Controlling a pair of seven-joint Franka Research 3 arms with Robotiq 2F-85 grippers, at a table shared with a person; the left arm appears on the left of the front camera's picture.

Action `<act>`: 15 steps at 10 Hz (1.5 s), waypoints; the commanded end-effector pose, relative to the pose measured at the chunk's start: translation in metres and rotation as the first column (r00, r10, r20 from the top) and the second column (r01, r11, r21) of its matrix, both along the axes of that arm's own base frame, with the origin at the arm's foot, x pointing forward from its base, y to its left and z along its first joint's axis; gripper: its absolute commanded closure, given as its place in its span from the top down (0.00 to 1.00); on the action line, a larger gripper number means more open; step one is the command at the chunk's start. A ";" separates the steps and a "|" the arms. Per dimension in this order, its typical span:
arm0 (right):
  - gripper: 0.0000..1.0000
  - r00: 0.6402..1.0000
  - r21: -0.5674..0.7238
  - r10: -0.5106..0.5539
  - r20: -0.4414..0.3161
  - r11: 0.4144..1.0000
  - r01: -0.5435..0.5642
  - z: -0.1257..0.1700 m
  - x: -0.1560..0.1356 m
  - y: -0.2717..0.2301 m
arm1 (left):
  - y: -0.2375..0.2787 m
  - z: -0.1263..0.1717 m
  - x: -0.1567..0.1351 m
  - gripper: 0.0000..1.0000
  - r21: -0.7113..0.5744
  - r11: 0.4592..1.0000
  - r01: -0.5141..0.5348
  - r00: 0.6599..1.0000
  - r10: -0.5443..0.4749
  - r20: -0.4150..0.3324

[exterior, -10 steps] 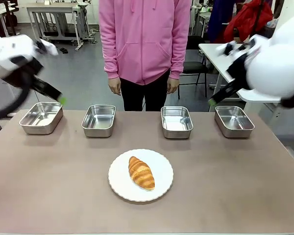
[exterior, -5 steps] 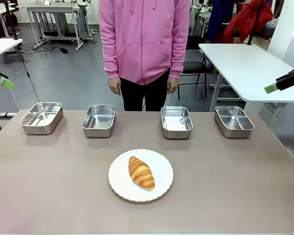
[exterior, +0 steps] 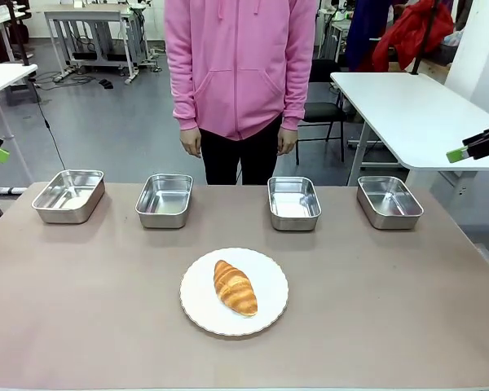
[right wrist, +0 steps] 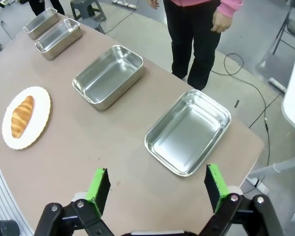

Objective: Place the bread in the container.
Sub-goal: Place the Butter Roll into the Airtight Container indicated by the human.

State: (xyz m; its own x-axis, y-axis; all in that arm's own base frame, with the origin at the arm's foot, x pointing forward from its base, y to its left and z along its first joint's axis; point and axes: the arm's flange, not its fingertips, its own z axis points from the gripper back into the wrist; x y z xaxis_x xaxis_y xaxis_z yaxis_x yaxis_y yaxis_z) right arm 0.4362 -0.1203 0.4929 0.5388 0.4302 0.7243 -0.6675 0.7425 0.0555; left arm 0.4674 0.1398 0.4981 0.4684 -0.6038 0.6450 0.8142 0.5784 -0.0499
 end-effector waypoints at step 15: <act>1.00 0.993 0.078 0.093 0.076 0.992 -0.099 0.040 0.003 -0.031 | 0.038 0.053 -0.025 1.00 -0.152 0.978 0.143 0.990 -0.140 0.031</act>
